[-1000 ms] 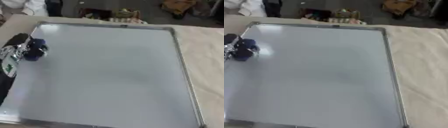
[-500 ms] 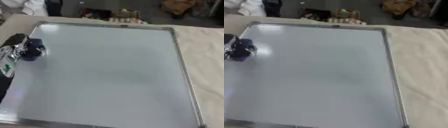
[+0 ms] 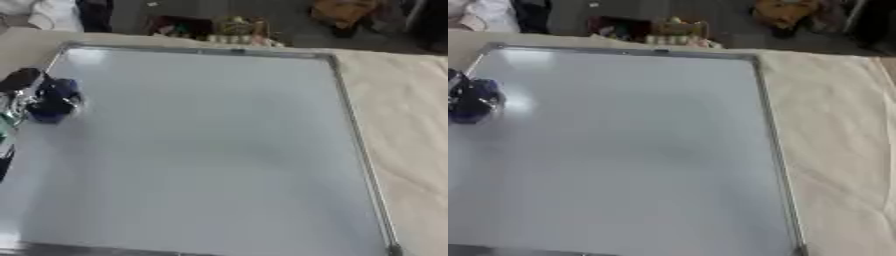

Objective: Wipe the whiteboard clean with a brush.

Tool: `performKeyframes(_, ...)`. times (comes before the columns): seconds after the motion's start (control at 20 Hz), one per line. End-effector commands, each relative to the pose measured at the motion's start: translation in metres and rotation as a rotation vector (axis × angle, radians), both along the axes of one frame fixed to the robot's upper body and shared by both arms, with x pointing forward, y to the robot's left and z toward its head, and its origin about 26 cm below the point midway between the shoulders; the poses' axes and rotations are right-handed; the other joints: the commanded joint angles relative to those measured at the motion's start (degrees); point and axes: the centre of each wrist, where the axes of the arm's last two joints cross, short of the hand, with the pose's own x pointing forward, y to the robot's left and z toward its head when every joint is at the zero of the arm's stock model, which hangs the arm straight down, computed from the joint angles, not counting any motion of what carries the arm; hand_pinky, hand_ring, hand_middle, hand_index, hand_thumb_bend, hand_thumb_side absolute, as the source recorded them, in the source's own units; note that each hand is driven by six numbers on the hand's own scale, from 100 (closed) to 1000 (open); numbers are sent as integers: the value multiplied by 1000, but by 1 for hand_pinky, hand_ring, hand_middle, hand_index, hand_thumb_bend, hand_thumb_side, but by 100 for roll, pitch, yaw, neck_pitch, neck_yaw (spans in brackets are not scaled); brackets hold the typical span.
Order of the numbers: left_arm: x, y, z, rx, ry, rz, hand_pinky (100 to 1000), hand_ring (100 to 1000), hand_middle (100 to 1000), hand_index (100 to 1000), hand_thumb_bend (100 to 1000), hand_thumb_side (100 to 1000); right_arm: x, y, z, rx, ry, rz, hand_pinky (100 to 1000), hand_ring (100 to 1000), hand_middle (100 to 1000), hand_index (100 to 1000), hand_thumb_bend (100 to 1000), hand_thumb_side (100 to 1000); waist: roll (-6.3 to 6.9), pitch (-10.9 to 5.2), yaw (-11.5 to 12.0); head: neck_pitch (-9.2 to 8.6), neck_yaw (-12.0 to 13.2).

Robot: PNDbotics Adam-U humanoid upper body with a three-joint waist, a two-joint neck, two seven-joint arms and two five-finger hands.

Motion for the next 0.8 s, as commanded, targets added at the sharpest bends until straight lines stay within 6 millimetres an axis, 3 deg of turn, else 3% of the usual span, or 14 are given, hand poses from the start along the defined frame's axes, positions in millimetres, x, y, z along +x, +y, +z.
performKeyframes(0.05, 3, -23, -12, 26, 54, -82, 367, 370, 111, 164, 126, 376, -4, -2, 9, -13, -33, -6, 858, 853, 698, 839, 100, 1000, -21, -66, -34, -35, 8)
performKeyframes(0.8, 0, -71, -9, 101, 75, -310, 367, 371, 112, 164, 122, 380, -4, -1, 9, -8, -31, -3, 858, 853, 697, 839, 100, 1000, 43, -85, -78, -11, 38)
